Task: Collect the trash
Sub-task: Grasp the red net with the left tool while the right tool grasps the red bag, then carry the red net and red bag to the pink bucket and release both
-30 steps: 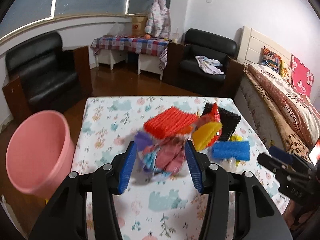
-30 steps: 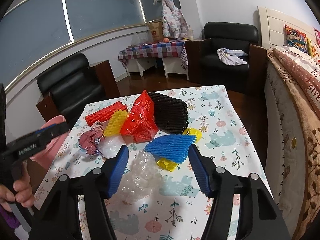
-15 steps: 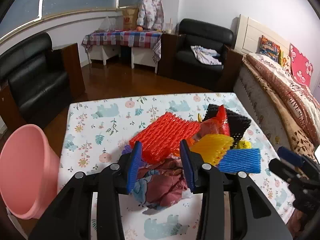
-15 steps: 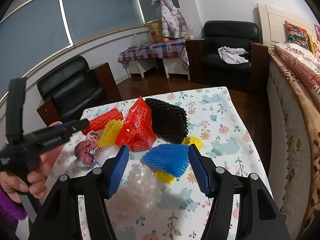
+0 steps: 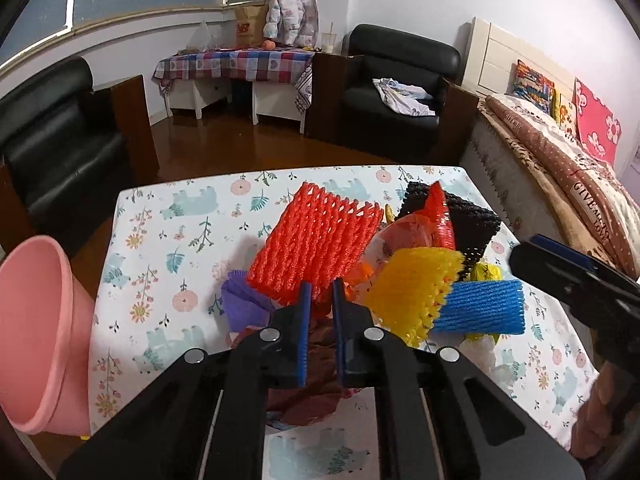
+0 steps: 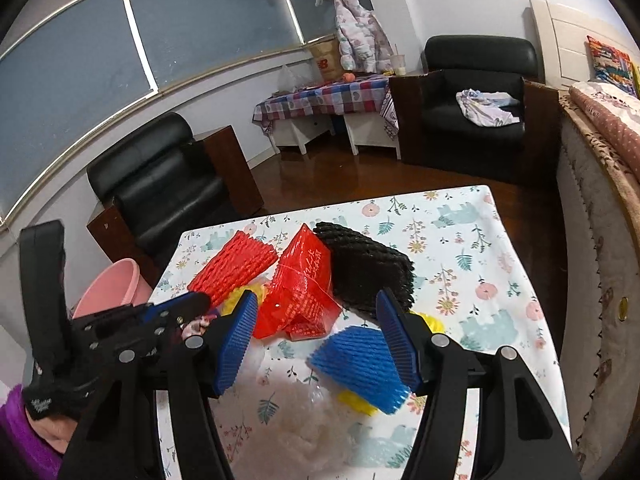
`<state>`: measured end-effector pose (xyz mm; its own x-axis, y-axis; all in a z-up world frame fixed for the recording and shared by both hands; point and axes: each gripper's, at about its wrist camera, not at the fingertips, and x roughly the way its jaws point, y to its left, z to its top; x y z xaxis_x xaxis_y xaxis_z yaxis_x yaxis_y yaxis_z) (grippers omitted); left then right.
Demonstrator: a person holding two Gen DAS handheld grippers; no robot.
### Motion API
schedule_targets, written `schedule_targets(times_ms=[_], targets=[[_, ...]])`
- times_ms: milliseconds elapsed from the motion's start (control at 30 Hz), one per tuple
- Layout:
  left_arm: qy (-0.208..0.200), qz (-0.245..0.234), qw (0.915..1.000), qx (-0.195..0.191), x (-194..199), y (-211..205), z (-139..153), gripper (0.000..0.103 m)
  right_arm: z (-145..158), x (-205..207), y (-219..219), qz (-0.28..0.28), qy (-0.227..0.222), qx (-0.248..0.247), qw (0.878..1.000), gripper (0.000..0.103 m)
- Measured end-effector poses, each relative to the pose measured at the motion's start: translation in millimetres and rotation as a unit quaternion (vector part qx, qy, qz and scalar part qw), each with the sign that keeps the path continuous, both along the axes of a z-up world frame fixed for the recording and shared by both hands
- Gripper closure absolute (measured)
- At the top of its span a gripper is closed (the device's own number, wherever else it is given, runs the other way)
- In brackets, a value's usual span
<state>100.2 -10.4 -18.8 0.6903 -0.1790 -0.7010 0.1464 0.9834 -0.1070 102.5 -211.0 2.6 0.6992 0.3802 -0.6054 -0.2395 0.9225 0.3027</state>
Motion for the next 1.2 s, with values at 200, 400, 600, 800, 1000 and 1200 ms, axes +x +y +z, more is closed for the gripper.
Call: schedule_targets(times_ms=[200, 400, 600, 800, 1000, 1200], targets=[[0.011, -0.003, 0.9999, -0.009, -12.5, 2.0, -8.0, 0.094, -6.3, 20.0, 9.8, 0.011, 0.022, 0.021, 0.999, 0.041], [0.009, 0.002, 0.9999, -0.009, -24.7, 6.9, -9.5, 0.093, -12.6, 32.7, 23.8, 0.023, 0.033, 0.022, 0.999, 0.041], [0.017, 0.006, 0.9998, -0.011, -33.9, 15.2, -16.3, 0.094, -24.7, 49.2, 38.7, 0.029, 0.056, 0.011, 0.998, 0.043], [0.009, 0.008, 0.9998, -0.014, -42.0, 17.2, -10.8, 0.094, -38.0, 57.2, 49.5, 0.032, 0.073, -0.016, 0.997, 0.066], [-0.001, 0.019, 0.9993, -0.033, -46.6, 26.9, -1.4, 0.094, -32.2, 41.7, 38.1, 0.025, 0.056, -0.011, 0.998, 0.076], [-0.023, 0.018, 0.9984, -0.048, -54.2, 28.0, 13.7, 0.094, -11.0, 18.9, 16.6, 0.016, 0.037, 0.013, 0.999, 0.079]])
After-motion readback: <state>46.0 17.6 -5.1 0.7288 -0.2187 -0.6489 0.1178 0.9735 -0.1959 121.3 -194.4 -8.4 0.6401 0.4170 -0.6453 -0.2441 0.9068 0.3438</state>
